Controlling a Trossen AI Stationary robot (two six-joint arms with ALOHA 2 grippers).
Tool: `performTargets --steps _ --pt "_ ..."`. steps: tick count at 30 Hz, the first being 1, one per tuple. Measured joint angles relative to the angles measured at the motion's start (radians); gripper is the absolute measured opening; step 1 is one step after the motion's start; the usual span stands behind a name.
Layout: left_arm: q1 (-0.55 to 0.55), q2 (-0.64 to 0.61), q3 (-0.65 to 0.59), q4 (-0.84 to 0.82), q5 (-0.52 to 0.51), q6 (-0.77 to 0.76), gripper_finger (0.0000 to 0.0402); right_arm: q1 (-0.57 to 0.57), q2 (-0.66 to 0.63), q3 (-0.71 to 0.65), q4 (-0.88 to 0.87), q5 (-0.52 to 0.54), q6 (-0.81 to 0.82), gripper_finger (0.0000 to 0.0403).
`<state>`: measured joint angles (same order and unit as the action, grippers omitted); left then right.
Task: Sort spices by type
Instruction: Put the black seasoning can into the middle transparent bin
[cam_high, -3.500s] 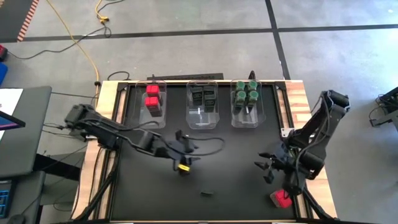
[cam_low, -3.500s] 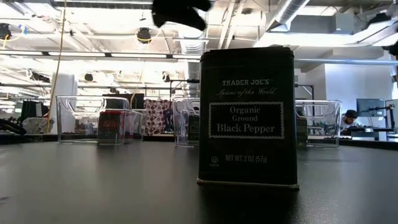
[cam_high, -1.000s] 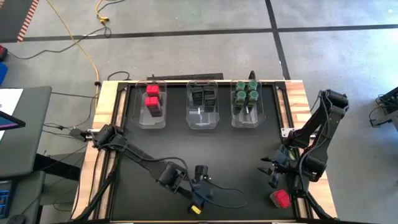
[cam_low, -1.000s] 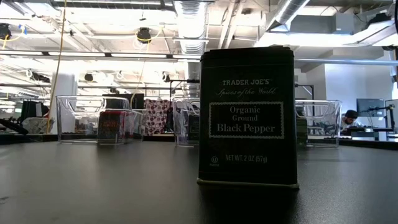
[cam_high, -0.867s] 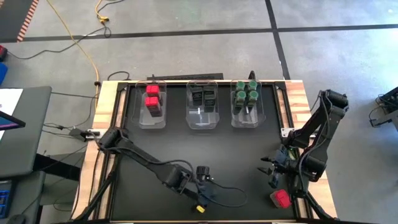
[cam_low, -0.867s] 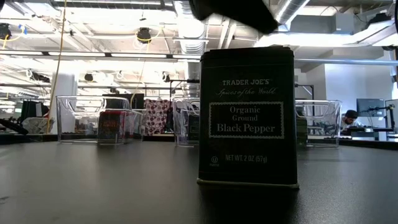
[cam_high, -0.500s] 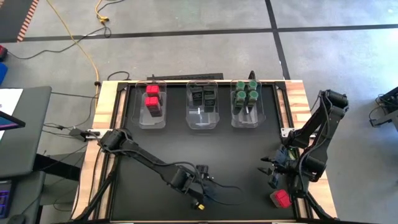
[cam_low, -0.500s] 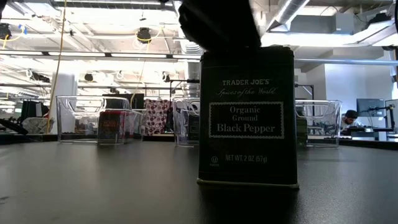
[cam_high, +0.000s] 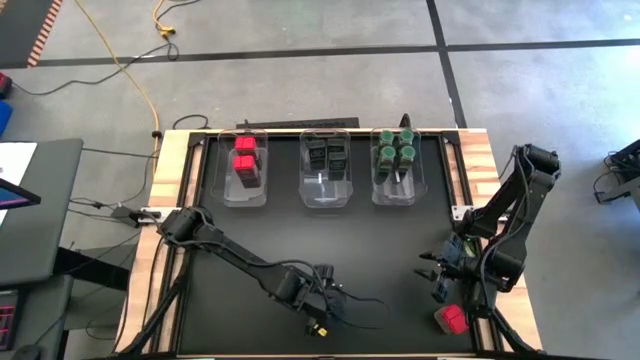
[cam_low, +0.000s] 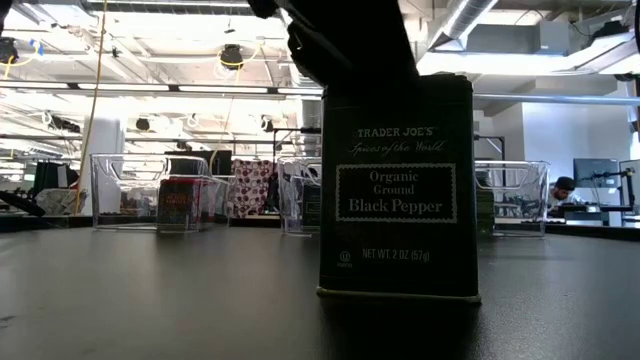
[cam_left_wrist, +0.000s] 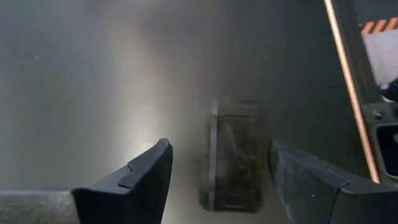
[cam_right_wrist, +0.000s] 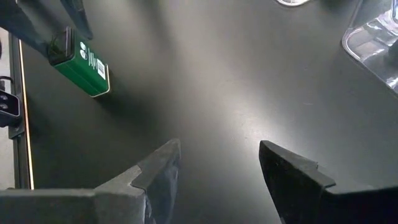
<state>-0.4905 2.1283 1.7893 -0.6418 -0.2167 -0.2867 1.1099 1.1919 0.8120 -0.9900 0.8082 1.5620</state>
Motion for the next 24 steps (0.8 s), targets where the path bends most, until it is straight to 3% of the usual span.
performTargets --steps 14,24 --pt "0.006 0.001 -0.014 0.005 0.012 -0.029 0.0242 0.0 0.0 0.0 0.0 0.0 0.0 0.0245" --pt "0.006 0.001 -0.014 0.005 0.022 -0.066 0.015 0.0 0.0 0.0 0.0 0.0 0.0 0.0245"
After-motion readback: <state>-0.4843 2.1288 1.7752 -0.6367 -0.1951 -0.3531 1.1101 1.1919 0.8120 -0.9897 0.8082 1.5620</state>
